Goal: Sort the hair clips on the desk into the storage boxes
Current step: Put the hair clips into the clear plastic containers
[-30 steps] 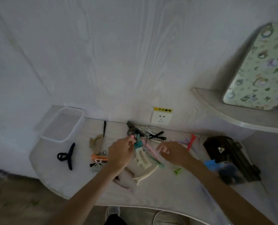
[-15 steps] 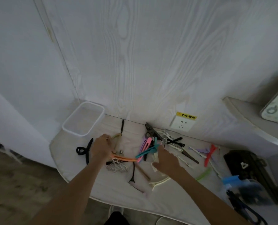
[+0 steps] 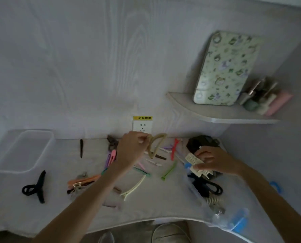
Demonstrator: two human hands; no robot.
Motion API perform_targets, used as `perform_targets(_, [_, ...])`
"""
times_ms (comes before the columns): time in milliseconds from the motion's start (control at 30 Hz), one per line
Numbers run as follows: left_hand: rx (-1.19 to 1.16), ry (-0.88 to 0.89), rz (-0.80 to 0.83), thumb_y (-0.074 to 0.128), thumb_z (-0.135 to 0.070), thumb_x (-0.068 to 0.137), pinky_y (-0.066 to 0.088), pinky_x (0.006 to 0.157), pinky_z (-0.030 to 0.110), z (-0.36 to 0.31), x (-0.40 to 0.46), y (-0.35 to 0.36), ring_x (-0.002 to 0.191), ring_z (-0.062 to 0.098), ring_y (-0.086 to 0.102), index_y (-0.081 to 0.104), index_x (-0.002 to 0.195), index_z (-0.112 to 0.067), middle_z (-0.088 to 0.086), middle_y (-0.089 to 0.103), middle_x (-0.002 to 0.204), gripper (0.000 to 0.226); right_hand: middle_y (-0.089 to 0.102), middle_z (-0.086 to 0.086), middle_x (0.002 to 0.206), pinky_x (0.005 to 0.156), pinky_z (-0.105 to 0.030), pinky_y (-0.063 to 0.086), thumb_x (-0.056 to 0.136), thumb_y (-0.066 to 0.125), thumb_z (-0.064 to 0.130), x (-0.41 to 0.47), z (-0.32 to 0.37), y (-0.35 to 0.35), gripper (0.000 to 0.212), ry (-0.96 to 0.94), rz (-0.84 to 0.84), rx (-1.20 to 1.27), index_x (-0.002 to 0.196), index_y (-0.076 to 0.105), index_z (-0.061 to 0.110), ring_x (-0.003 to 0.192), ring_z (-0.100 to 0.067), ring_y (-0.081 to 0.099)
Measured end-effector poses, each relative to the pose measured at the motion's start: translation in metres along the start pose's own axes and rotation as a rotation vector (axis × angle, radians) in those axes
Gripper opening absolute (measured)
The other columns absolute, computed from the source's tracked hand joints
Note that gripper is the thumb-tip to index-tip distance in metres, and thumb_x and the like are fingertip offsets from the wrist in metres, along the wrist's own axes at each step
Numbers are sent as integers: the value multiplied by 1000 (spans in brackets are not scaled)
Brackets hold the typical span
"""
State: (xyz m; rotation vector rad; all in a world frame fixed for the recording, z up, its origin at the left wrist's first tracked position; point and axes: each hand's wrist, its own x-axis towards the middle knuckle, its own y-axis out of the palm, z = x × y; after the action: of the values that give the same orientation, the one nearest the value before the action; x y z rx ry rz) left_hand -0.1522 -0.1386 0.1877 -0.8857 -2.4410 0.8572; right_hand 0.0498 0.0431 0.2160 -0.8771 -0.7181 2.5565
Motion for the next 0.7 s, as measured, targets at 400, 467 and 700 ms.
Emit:
perform_targets(400, [227, 357, 444, 49, -32, 92, 43, 62, 28, -75, -33, 173, 84, 21, 66, 70, 89, -15, 5, 70, 89, 27, 56, 4, 118, 94, -23, 40, 73, 74, 28, -48, -120, 20, 28, -10, 54, -688, 100, 68, 28, 111, -12, 48])
perform_targets(467, [235, 361, 442, 50, -30, 92, 38, 60, 25, -76, -35, 178, 84, 20, 66, 69, 85, -15, 5, 70, 90, 26, 50, 3, 122, 99, -28, 38, 73, 73, 28, -46, -127, 25, 31, -27, 24, -766, 103, 66, 29, 113, -15, 44])
perform_targets(700, [203, 412, 581, 51, -33, 91, 48, 67, 28, -82, -47, 185, 86, 21, 66, 69, 95, -17, 3, 72, 92, 25, 62, 6, 105, 72, -7, 38, 75, 74, 24, -60, -133, -9, 32, 3, -85, -457, 105, 65, 24, 80, 2, 52])
